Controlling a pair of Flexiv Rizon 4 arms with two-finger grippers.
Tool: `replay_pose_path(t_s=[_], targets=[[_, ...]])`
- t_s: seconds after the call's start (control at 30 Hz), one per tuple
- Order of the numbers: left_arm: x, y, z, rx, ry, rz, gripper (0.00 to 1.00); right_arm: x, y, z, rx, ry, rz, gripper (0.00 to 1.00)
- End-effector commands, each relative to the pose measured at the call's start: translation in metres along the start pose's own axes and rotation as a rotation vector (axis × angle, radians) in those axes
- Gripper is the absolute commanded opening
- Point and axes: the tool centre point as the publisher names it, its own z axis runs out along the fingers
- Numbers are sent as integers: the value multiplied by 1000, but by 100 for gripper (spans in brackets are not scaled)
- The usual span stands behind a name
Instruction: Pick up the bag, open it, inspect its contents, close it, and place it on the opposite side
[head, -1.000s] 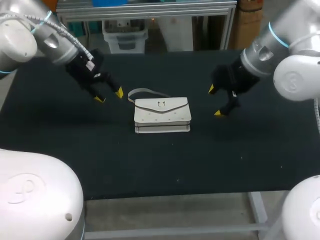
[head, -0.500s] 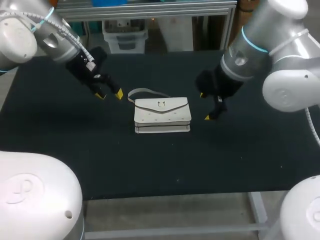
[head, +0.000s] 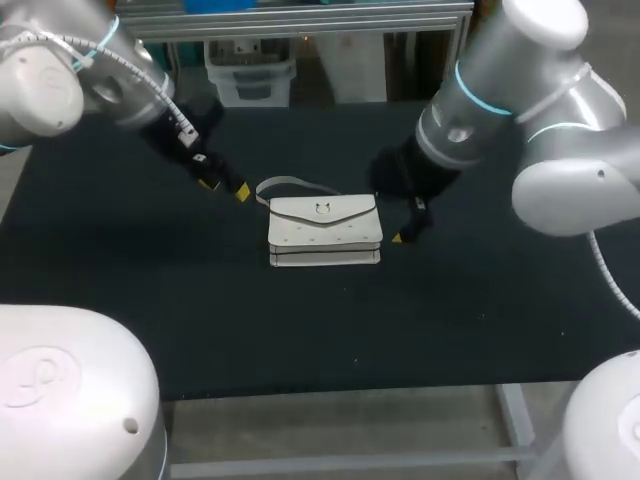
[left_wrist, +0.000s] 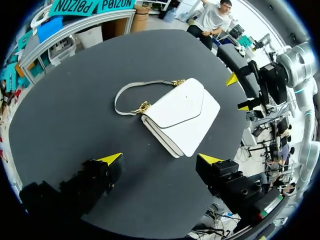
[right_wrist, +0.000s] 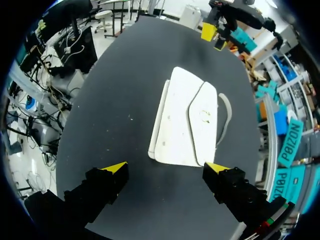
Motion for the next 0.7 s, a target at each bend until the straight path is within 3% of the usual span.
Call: replay_pose_path(t_s=[0.03, 0.33, 0.53, 0.6, 0.7], targets=[[3, 7, -6, 84, -45, 157, 100, 3, 15, 22, 44, -18, -7, 100], [2, -2, -7, 117, -21, 360, 100, 9, 23, 32, 128, -46, 32, 100], [6, -3, -5, 76, 19, 504, 100, 9, 21, 38, 171, -79, 38, 100], [7, -2, -8, 23, 56, 552, 100, 10, 20, 40, 181, -93, 30, 100], [7, -2, -8, 23, 56, 552, 100, 9, 17, 44, 189, -103, 27, 100]])
